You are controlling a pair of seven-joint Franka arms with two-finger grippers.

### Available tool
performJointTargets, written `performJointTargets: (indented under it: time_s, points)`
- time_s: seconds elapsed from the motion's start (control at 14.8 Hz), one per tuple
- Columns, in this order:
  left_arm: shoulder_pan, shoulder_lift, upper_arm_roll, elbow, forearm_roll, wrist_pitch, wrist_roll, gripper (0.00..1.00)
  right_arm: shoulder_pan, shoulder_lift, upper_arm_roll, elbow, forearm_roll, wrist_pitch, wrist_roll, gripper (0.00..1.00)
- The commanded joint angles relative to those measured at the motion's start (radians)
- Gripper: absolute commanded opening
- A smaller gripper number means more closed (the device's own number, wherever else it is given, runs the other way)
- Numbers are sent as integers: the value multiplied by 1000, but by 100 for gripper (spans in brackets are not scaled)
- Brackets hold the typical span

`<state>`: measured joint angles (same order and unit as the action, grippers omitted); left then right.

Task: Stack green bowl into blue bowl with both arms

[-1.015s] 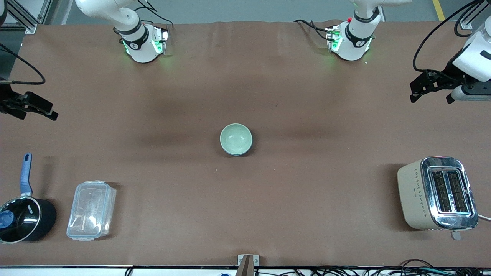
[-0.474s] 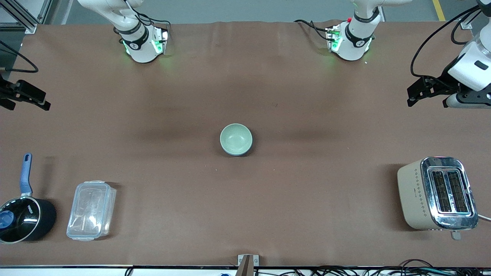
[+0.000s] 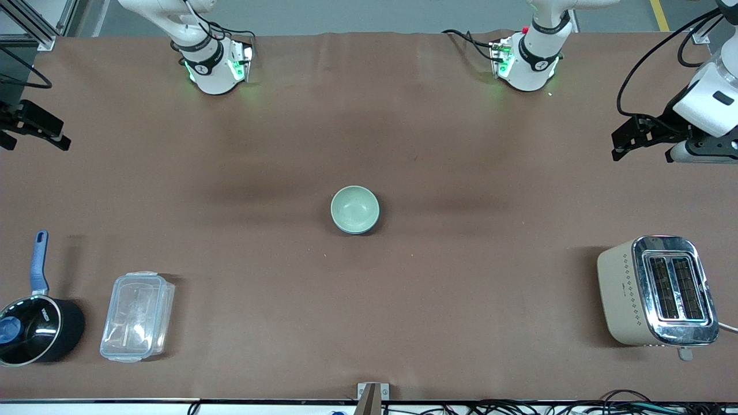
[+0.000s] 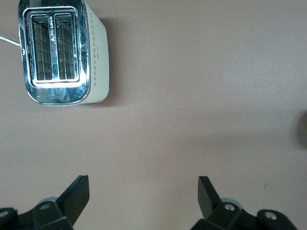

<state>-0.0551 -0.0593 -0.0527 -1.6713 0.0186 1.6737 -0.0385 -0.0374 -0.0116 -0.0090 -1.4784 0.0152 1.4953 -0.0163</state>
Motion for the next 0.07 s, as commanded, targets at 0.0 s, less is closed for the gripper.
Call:
performJointTargets:
  time_s: [0.0]
  points:
    - [-5,10,-2,28,-2,-15,3,100,-24,-25,20,-29,-18,6,2,100]
